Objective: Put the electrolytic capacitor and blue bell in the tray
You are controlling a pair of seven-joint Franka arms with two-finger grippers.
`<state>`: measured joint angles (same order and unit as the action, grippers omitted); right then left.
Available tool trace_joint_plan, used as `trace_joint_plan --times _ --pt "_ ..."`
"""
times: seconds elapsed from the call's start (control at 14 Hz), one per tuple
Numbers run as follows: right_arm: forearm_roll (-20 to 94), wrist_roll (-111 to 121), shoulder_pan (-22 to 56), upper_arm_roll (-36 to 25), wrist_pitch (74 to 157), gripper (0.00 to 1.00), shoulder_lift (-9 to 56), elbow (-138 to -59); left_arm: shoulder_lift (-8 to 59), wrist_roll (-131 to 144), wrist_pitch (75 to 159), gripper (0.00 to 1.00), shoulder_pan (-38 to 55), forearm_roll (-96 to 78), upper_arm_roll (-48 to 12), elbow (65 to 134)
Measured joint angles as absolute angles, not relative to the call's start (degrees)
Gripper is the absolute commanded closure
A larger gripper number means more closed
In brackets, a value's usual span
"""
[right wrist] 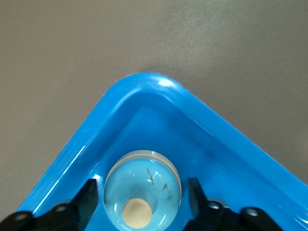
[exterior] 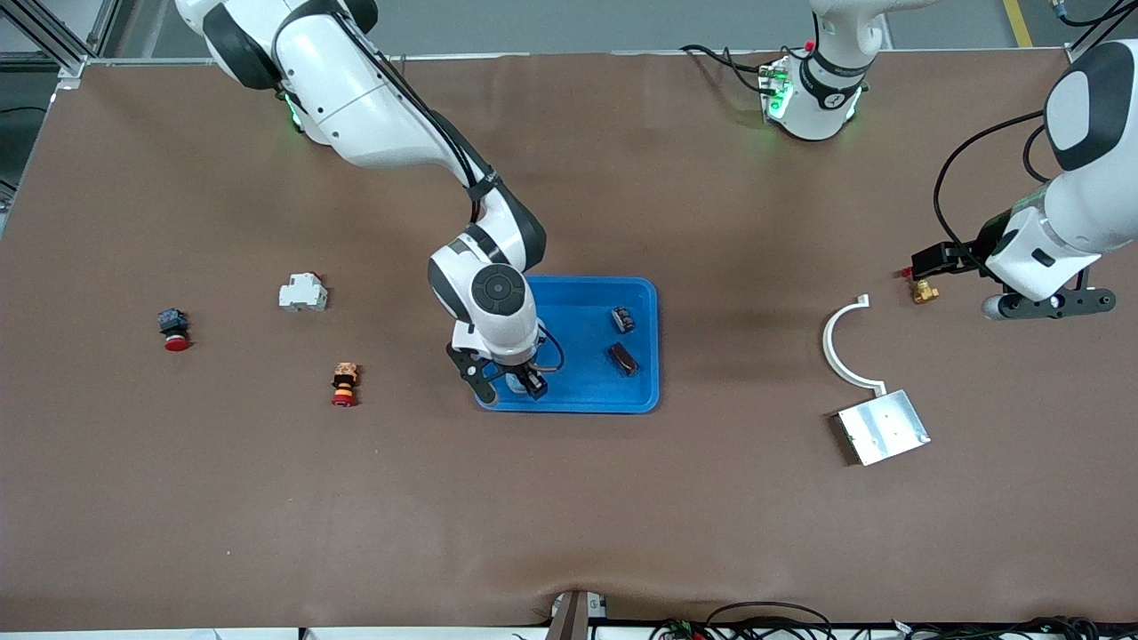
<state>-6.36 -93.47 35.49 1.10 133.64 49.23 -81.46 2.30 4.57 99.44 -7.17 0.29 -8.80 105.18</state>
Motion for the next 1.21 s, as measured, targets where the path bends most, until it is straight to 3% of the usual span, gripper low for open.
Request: trace_joint_plan --times 0.29,0.57,1.21 --pt "-6.65 -93.51 35.52 1.08 133.62 0.00 49.72 -79.73 2.32 4.58 99.44 0.00 -1.79 0.29 -3.44 105.20" --pt "-6.65 -93.51 35.62 1.10 132.08 0.00 49.69 -77.00 2.38 4.58 99.44 0.00 -1.23 0.29 -2.94 105.24" --pt "-6.65 -73.05 33.28 0.45 115.25 0.00 48.42 -71.81 2.61 4.58 99.49 0.00 -1.33 0.29 -2.61 104.91"
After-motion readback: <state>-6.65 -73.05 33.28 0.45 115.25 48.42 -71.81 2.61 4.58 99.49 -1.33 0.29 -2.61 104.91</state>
